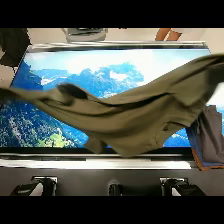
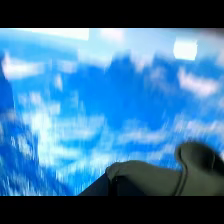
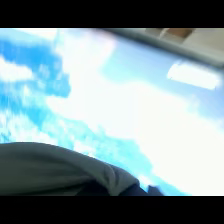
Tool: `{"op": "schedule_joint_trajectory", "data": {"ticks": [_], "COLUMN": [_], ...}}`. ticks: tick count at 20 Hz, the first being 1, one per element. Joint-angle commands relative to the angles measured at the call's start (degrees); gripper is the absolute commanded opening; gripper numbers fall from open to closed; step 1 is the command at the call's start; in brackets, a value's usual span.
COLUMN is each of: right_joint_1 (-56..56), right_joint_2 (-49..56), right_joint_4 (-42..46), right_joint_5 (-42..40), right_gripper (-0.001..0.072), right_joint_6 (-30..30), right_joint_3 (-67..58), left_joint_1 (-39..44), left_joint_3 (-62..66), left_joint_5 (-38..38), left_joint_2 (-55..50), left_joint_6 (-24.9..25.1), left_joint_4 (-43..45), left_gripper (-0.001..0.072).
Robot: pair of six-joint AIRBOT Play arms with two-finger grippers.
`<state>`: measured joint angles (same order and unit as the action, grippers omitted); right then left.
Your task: Fold the shirts.
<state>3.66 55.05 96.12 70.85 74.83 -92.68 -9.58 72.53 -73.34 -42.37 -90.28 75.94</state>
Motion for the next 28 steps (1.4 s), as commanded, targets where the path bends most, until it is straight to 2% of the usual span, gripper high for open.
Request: {"op": "schedule_joint_trajectory", "data": {"ticks": [1,4,5,7,8,9,10,11,14,16,18,19,20,22,23,25,26,28], "right_joint_1": [0.0,0.0,0.0,0.11,0.11,0.09,-0.04,-0.7,-7.34,-14.67,-20.31,-20.83,-20.68,-20.11,-19.82,-19.8,-19.82,-17.92], "right_joint_2": [17.33,32.52,36.04,40.76,42.05,42.47,41.99,40.94,36.57,33.68,31.74,29.11,25.33,15.93,12.0,7.58,6.95,6.99], "right_joint_4": [-2.49,-10.12,-13.6,-22.18,-26.36,-29.24,-30.58,-31.17,-36.52,-37.64,-34.07,-30.86,-28.0,-28.79,-32.57,-44.96,-50.18,-53.4], "right_joint_5": [-5.81,-21.0,-24.04,-24.57,-23.12,-20.63,-17.27,-11.89,2.73,13.79,26.73,30.01,28.24,17.27,11.69,2.54,-0.61,-4.72], "right_gripper": [0.0048,0.0048,0.0047,0.0051,0.0118,0.0364,0.0611,0.0626,0.063,0.0627,0.0563,0.0561,0.0561,0.0563,0.0564,0.0563,0.0563,0.0563], "right_joint_6": [0.33,6.49,9.05,11.52,10.56,6.91,0.85,-6.16,-14.36,-17.03,-16.87,-18.1,-18.25,-14.91,-13.53,-15.37,-16.81,-17.64], "right_joint_3": [3.65,3.65,3.65,3.65,3.65,3.65,3.43,2.8,1.2,1.22,4.26,9.73,17.27,36.98,46.9,61.0,65.57,69.88], "left_joint_1": [0.04,0.02,0.02,0.02,0.04,0.02,0.02,0.02,0.02,0.02,0.02,0.02,0.02,0.02,0.02,0.02,0.02,0.02], "left_joint_3": [-23.43,-33.75,-34.64,-34.75,-34.75,-34.75,-34.75,-34.75,-34.75,-34.75,-34.75,-34.75,-34.77,-34.77,-34.77,-34.77,-34.77,-34.77], "left_joint_5": [7.43,17.92,19.26,19.5,19.39,19.41,19.41,19.37,18.6,17.16,15.26,14.67,14.43,14.45,14.45,14.45,14.47,14.45], "left_joint_2": [-2.03,-8.0,-10.29,-14.82,-16.61,-17.75,-18.12,-18.05,-17.88,-17.88,-17.86,-17.86,-17.88,-17.88,-17.88,-17.88,-17.88,-17.88], "left_joint_6": [2.51,5.03,5.03,5.09,6.47,8.13,9.27,9.88,11.08,12.46,13.77,14.58,15.39,15.61,15.85,15.85,15.8,15.78], "left_joint_4": [-8.39,-15.91,-16.48,-16.5,-16.72,-16.96,-16.96,-16.94,-16.87,-16.9,-16.87,-16.87,-16.85,-16.85,-16.87,-16.9,-16.9,-16.92], "left_gripper": [0.0027,0.0028,0.0028,0.0027,0.0027,0.0027,0.0028,0.0028,0.0027,0.0028,0.0028,0.0028,0.0028,0.0028,0.0028,0.0028,0.0028,0.0028]}}
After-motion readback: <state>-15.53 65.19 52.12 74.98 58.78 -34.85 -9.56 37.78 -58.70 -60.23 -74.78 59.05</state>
